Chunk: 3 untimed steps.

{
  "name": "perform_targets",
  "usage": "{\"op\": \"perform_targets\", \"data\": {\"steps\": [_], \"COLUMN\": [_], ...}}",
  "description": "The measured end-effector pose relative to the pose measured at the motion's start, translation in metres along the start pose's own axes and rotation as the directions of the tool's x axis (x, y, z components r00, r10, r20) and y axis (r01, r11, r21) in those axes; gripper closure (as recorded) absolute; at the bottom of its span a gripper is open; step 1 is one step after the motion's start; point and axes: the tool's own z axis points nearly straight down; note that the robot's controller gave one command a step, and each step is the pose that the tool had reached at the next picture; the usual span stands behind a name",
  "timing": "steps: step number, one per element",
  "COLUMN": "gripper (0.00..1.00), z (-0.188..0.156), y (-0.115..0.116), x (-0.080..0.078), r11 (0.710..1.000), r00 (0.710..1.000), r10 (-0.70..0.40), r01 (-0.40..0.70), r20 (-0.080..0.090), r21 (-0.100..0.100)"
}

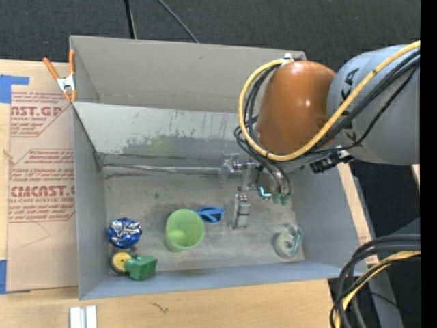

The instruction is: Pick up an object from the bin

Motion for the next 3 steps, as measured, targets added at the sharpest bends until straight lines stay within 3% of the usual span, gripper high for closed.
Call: {"op": "perform_targets", "data": {"steps": [1,2,3], "gripper": [0.00,1.00,1.00], "z": [0.129,0.125,0.012], "y": [-0.001,-0.001,-0.012], "x": [-0.012,-0.013,-0.021], "r11": [0.979,0.979,0.971], "r00": [0.979,0.979,0.971], "r10": [-0.205,-0.203,-0.238], "r01": [0.205,0.203,0.238], "r20": [0.002,0.007,0.017], "r21": [0.001,0.001,0.004]}}
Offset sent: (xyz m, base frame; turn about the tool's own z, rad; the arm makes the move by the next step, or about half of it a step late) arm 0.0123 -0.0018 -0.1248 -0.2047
